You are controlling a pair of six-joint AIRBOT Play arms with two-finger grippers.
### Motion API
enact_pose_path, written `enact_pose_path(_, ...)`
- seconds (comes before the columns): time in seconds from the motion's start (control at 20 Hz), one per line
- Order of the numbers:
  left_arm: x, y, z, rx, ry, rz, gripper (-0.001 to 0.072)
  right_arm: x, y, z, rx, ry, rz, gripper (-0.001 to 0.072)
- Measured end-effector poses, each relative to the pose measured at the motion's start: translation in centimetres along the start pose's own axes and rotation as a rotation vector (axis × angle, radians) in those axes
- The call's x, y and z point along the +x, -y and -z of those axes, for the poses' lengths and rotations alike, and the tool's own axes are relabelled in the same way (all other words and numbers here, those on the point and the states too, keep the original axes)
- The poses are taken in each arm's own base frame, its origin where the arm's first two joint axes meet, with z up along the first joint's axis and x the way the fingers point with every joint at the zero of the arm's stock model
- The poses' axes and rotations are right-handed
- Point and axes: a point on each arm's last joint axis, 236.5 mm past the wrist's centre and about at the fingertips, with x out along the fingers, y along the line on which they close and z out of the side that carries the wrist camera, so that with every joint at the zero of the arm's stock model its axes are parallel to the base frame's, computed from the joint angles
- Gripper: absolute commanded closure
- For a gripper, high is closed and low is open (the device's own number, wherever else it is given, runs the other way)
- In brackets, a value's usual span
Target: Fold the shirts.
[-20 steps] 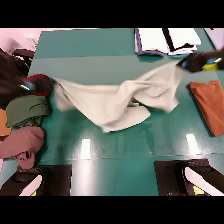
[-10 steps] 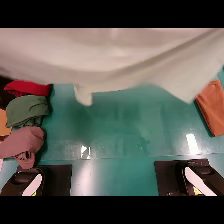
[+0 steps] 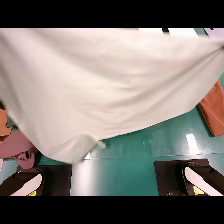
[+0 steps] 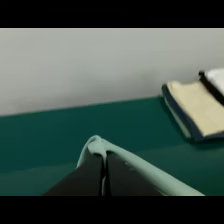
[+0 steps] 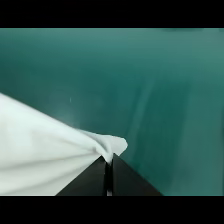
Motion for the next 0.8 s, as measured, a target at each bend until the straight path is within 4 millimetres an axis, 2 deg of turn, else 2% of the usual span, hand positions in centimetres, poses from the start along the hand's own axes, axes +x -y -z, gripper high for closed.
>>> enact_pose_path(0.1, 7.8, -1.0, 5.6, -0.050, -0.168, 0.025, 0.0686, 5.1, 1.2, 2.5, 0.060, -0.140, -0.006, 0.0695)
enact_pose_path(0.15, 11.5, -1.5, 9.1, -0.078, -0.257, 0.036, 0.0685, 7.6, 1.8, 3.7, 0.086, -0.198, -0.010, 0.0695)
enact_pose_path(0.25, 17.3, -2.4, 15.9, -0.126, -0.410, 0.049, 0.0684, 12.8, 3.0, 5.8, 0.134, -0.301, -0.012, 0.0694)
enact_pose_path(0.3, 19.3, -2.7, 18.9, -0.144, -0.473, 0.053, 0.0605, 15.2, 3.6, 6.7, 0.157, -0.338, -0.013, 0.0666)
enact_pose_path(0.35, 21.0, -2.9, 21.7, -0.161, -0.529, 0.055, 0.0269, 17.4, 4.1, 7.4, 0.175, -0.368, -0.012, 0.0442)
enact_pose_path(0.4, 22.1, -3.2, 23.8, -0.173, -0.567, 0.055, 0.0105, 19.4, 4.6, 7.8, 0.191, -0.386, -0.010, 0.0287)
enact_pose_path(0.5, 23.4, -3.6, 26.3, -0.186, -0.615, 0.051, 0.0111, 22.4, 5.4, 7.9, 0.210, -0.407, -0.011, 0.0280)
enact_pose_path(0.6, 23.4, -4.7, 27.0, -0.196, -0.639, 0.036, 0.0112, 23.9, 6.0, 7.3, 0.207, -0.407, -0.012, 0.0280)
enact_pose_path(0.7, 22.2, -6.4, 27.3, -0.212, -0.678, 0.012, 0.0113, 24.3, 6.8, 7.4, 0.194, -0.419, -0.011, 0.0280)
enact_pose_path(0.8, 20.1, -8.2, 27.7, -0.239, -0.730, -0.016, 0.0112, 23.8, 7.8, 9.2, 0.196, -0.453, -0.008, 0.0280)
